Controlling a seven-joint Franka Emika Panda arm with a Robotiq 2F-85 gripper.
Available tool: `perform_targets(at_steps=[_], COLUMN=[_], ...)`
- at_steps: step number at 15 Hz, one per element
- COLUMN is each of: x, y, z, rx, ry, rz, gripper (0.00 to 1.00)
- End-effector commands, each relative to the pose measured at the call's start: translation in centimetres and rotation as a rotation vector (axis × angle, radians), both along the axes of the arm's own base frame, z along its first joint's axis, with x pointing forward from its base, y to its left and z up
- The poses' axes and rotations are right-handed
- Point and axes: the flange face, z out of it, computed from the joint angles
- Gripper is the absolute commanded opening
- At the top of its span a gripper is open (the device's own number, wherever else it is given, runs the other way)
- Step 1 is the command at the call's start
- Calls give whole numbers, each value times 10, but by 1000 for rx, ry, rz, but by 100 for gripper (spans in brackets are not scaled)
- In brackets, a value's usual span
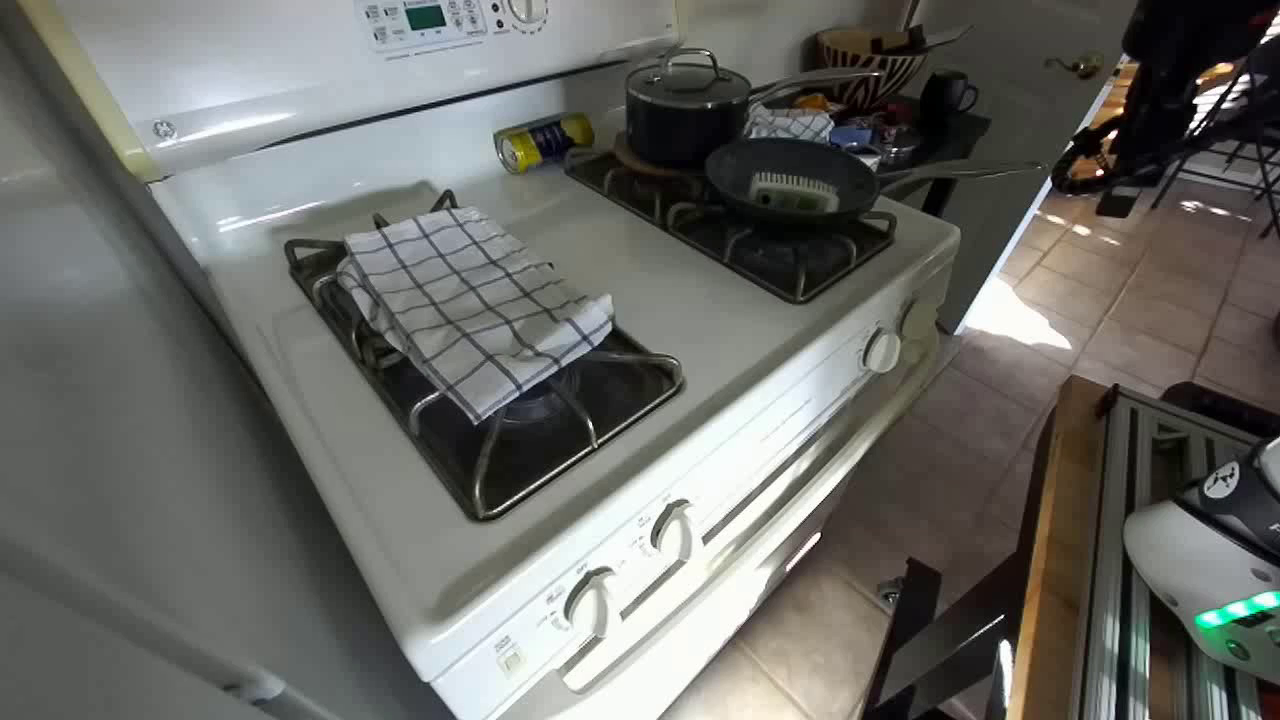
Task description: Remove the glass lid from the pot and put it on the white towel
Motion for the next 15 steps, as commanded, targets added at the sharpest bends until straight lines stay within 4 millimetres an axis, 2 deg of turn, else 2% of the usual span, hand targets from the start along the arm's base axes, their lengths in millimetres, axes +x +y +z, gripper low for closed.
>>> perform_targets(at_steps=[1,9,12,14,15], x=[0,2,17,33,48], y=[0,0,-6,-12,-17], z=[0,0,6,9,12], rx=[0,9,77,95,102], ry=[2,-8,-91,-173,-214], rz=[0,-3,21,75,112], gripper=[100,100,100,100,100])
